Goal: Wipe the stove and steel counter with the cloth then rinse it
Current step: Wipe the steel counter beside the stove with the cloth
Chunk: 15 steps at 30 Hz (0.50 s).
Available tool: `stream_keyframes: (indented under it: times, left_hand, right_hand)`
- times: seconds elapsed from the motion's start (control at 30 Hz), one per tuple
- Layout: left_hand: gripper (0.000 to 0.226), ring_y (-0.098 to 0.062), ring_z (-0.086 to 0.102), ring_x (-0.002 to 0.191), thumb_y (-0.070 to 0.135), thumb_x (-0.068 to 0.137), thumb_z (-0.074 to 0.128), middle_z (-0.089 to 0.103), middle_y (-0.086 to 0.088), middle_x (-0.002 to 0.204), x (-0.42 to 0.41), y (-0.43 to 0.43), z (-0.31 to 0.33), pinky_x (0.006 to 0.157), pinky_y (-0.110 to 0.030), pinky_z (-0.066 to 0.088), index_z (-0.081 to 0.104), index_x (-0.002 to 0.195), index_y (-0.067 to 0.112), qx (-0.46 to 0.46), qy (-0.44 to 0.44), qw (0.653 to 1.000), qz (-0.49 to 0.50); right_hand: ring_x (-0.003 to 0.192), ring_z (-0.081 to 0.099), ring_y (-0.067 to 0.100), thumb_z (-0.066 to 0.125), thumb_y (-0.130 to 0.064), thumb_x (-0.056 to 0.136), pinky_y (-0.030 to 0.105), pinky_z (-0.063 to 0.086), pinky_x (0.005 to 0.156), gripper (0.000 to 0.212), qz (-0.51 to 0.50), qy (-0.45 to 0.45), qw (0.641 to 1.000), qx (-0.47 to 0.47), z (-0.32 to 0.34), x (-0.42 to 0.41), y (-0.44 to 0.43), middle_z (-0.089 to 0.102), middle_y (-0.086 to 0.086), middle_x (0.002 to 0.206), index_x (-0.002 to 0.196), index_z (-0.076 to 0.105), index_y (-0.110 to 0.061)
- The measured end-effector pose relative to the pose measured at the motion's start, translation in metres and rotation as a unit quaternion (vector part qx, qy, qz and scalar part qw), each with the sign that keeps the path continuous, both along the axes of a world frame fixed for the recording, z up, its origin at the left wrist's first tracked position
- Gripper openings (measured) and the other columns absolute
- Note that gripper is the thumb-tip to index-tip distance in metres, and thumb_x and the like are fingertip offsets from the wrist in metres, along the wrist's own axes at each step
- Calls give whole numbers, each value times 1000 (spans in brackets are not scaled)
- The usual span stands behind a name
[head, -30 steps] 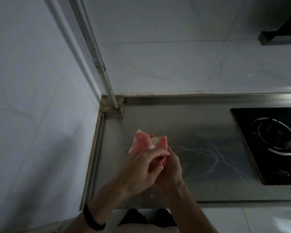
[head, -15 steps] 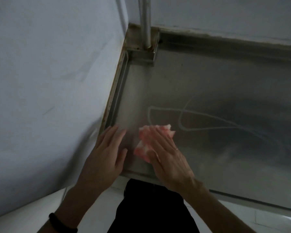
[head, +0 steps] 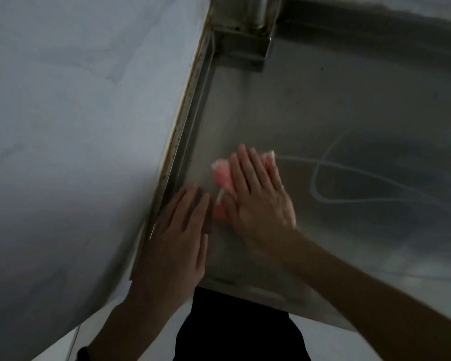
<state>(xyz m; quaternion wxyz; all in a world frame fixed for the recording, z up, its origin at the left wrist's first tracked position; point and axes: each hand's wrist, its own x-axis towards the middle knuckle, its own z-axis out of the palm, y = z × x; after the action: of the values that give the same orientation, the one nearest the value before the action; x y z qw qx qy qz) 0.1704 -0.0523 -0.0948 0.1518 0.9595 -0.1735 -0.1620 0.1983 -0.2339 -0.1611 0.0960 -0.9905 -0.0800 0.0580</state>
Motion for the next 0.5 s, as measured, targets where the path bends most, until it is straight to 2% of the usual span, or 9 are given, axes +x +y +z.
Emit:
stream_keyframes:
  times: [0.07, 0.13, 0.2, 0.27, 0.37, 0.43, 0.5]
  left_hand:
    - [59, -33, 37, 154, 19, 101, 56, 42, -15, 164, -2, 5, -1, 121, -52, 40, 43, 156, 4, -31, 3, 999, 5]
    - [56, -27, 34, 155, 19, 103, 48, 39, -11, 165, -3, 9, -2, 126, -39, 33, 42, 158, 5, -62, -1, 998, 22]
    - [56, -23, 34, 155, 20, 103, 46, 38, -9, 166, -1, 10, -1, 124, -28, 27, 42, 157, 5, -85, -4, 995, 48]
    - [61, -23, 35, 154, 23, 99, 48, 38, -9, 166, 0, 9, -1, 123, -28, 29, 42, 157, 5, -87, -2, 995, 52]
    - [64, -22, 32, 157, 25, 99, 47, 36, -7, 168, -2, 8, -5, 124, -37, 34, 39, 159, 6, -90, 2, 995, 44]
    - [63, -20, 30, 158, 28, 100, 45, 35, -6, 168, -1, 8, -8, 124, -38, 33, 38, 159, 7, -98, 3, 994, 48]
    - [63, -20, 29, 158, 28, 101, 45, 35, -6, 168, 0, 10, -12, 124, -39, 33, 37, 160, 7, -97, 2, 994, 46]
  right_hand:
    - [162, 10, 32, 26, -45, 111, 54, 8, 131, 66, -10, 7, 1000, -15, 1, 44, -13, 18, 18, 173, 165, 21, -6]
    - [163, -4, 27, 12, -50, 110, 50, -2, 132, 70, -33, 30, 999, -28, 4, 91, -27, 1, 15, 176, 167, 7, -9]
    - [162, -12, 25, 8, -52, 109, 49, -6, 131, 72, -63, 50, 996, -32, 6, 128, -39, -8, 12, 176, 167, -2, -10]
    - [162, -15, 25, 10, -52, 110, 50, -7, 131, 73, -90, 63, 994, -21, 8, 147, -42, -13, 11, 175, 167, -7, -10]
    - [162, -16, 26, 18, -49, 111, 49, -11, 131, 75, -125, 27, 992, 2, 10, 142, -32, -17, 12, 175, 165, -11, -6]
    - [162, -15, 28, 24, -44, 112, 50, -8, 132, 74, -125, -17, 992, 19, 6, 134, -26, -16, 14, 175, 165, -9, -4]
    - [162, -13, 30, 25, -42, 113, 50, -6, 132, 72, -118, -2, 992, 51, 1, 134, -24, -13, 14, 175, 166, -7, -6]
